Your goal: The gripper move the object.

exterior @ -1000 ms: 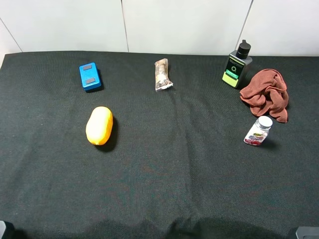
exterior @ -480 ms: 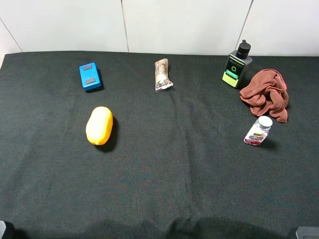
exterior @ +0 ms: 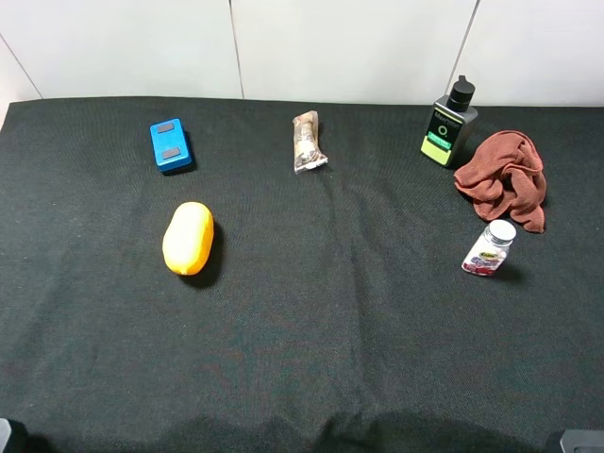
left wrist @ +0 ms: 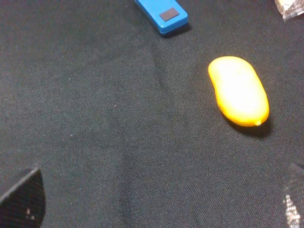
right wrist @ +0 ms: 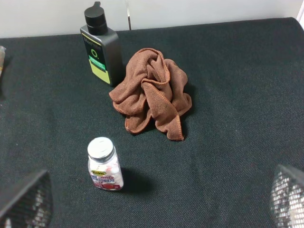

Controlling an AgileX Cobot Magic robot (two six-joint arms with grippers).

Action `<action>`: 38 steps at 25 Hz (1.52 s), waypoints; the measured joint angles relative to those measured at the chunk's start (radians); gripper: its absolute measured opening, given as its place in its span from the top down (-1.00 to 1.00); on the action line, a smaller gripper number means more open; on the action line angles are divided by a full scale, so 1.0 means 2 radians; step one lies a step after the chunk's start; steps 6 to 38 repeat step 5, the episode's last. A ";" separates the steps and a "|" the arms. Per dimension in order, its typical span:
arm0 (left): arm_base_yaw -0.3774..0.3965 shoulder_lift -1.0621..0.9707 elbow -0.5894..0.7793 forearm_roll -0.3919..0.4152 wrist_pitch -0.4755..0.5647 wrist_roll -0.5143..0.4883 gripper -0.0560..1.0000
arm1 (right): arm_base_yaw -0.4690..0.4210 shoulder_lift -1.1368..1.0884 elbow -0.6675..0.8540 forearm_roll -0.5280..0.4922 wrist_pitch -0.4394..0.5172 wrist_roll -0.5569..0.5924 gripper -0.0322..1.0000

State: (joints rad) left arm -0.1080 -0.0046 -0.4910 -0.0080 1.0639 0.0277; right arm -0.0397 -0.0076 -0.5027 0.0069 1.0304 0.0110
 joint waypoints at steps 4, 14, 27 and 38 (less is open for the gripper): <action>0.000 0.000 0.000 0.000 0.000 0.000 -0.99 | 0.000 0.000 0.000 0.000 0.000 0.000 -0.41; 0.000 0.000 0.000 0.000 0.000 0.000 -0.99 | 0.000 0.000 0.000 0.000 0.000 0.000 -0.41; 0.000 0.000 0.000 0.000 0.000 0.000 -0.99 | 0.000 0.000 0.000 0.000 0.000 0.000 -0.41; 0.000 0.000 0.000 0.000 0.000 0.000 -0.99 | 0.000 0.000 0.000 0.000 0.000 0.000 -0.41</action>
